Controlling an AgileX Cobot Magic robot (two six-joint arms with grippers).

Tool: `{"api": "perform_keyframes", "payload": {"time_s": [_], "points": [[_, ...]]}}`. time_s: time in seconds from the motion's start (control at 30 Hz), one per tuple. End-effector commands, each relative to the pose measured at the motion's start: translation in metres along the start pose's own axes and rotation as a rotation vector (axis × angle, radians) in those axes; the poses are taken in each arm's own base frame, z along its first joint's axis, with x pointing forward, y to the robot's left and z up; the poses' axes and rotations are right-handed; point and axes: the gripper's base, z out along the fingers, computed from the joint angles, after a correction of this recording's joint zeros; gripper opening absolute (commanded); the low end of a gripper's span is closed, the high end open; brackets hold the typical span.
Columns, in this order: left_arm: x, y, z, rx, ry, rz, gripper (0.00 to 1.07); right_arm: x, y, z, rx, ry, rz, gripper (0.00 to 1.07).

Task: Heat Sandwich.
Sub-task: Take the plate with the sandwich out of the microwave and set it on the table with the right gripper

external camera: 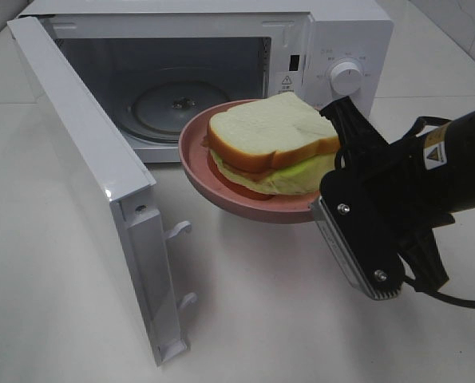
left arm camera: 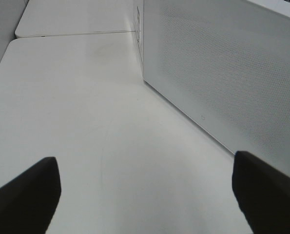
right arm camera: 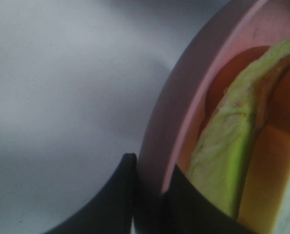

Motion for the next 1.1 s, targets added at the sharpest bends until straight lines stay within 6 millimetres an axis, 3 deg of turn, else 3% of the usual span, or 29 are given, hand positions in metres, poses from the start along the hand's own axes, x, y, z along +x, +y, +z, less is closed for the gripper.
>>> {"api": "perform_keyframes", "payload": {"time_s": [0.03,0.5,1.1], "points": [[0.002,-0.001,-0.002,-0.001,-0.021,-0.004,0.89,0.0,0.002,-0.012,0.057,-0.003,0.023,0.0],[0.002,-0.001,-0.002,-0.001,-0.021,-0.004,0.89,0.006,0.037,-0.038,0.004,0.054,0.07,0.0],[0.002,-0.001,-0.002,-0.001,-0.021,-0.004,0.89,0.027,0.051,-0.055,-0.038,0.298,0.252,0.0]]}}
